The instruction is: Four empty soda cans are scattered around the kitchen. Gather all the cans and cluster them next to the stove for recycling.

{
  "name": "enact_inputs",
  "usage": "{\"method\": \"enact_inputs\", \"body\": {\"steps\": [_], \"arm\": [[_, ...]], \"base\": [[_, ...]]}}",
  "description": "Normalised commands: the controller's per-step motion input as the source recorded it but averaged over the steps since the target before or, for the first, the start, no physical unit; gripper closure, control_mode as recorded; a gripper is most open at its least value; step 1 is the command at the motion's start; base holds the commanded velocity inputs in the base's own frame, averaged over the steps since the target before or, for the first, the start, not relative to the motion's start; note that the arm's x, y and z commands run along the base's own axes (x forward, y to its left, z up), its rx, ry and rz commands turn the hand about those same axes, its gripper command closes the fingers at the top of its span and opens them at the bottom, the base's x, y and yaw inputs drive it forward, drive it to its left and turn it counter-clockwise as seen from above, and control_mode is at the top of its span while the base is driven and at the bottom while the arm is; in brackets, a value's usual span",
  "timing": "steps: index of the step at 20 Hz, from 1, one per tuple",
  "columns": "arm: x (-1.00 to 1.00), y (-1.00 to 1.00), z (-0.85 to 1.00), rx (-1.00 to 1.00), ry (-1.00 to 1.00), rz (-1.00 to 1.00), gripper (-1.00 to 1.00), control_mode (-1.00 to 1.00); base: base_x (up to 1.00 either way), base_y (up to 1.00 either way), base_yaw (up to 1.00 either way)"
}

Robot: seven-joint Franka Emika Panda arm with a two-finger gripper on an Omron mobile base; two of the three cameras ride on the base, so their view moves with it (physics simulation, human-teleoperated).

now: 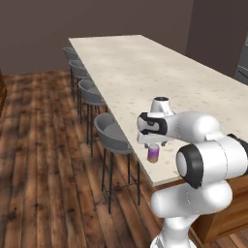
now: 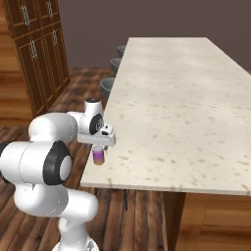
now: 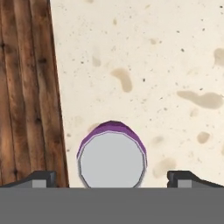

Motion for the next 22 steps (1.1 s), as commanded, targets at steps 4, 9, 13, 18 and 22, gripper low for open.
{"method": "enact_inputs", "body": {"steps": [4, 9, 13, 18, 22], "arm": [[0.05, 0.00, -0.09, 0.00, 0.03, 0.00, -1.00, -1.00], [0.03, 0.00, -0.08, 0.00, 0.03, 0.00, -1.00, -1.00], [0.02, 0.00, -0.09, 0.00, 0.02, 0.00, -1.00, -1.00], [0.03, 0.00, -0.10, 0.00, 0.02, 0.00, -1.00, -1.00], [0.04, 0.00, -0.10, 0.00, 0.03, 0.00, -1.00, -1.00]], "base": [[0.00, 0.00, 0.00], [0.00, 0.00, 0.00], [0.00, 0.00, 0.00], [0.00, 0.00, 0.00], [0.00, 0.00, 0.00]]}}
